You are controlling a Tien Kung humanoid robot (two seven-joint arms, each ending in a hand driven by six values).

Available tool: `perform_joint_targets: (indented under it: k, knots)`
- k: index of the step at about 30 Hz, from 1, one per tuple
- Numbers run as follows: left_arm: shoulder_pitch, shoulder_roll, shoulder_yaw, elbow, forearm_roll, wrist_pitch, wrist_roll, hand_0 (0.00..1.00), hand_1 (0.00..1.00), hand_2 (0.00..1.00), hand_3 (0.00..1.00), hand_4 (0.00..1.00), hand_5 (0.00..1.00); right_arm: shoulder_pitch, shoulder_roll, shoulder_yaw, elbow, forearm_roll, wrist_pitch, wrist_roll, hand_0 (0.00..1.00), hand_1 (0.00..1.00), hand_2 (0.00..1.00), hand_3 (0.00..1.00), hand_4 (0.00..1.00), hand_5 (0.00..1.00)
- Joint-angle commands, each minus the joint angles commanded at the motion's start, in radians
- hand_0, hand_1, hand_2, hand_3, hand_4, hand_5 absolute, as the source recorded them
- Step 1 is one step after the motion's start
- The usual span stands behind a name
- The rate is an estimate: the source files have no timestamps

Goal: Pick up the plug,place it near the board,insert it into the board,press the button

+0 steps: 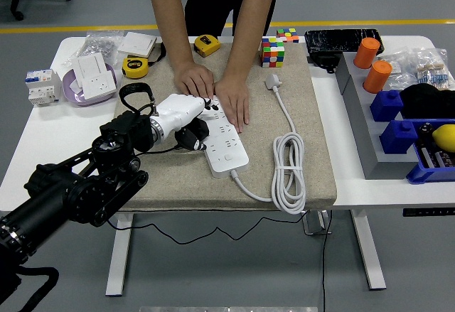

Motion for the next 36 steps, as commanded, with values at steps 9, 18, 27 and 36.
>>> perform_joint_targets:
  k: [9,18,27,36]
  knots:
    - [0.073,-0.013,-0.111,-0.124,-0.142,-0.08,0.023,0.826,0.959,0.936,0.909,0.998,0.337,-0.002,0.001,0.006,0.0,-0.004,0.0,-0.001,0.818,0.72,0.696,0.587,0.791,0.486]
    - [0.323,-0.091,-0.335,-0.348,-0.515,0.092,-0.071,0.996,0.998,0.975,0.939,0.998,0.998,-0.009,0.011,0.007,0.0,-0.007,0.0,0.0,0.819,0.72,0.695,0.586,0.788,0.479]
    - [0.469,-0.064,-0.378,-0.407,-0.569,0.182,-0.01,0.998,0.998,0.97,0.937,0.925,0.998,-0.014,0.008,0.025,0.0,-0.024,0.001,-0.003,0.818,0.719,0.696,0.586,0.787,0.48]
    - [0.511,0.01,-0.33,-0.43,-0.325,0.171,0.066,0.998,0.995,0.965,0.927,0.869,0.998,-0.01,0.004,0.013,0.0,-0.016,0.0,0.001,0.818,0.72,0.696,0.585,0.786,0.479]
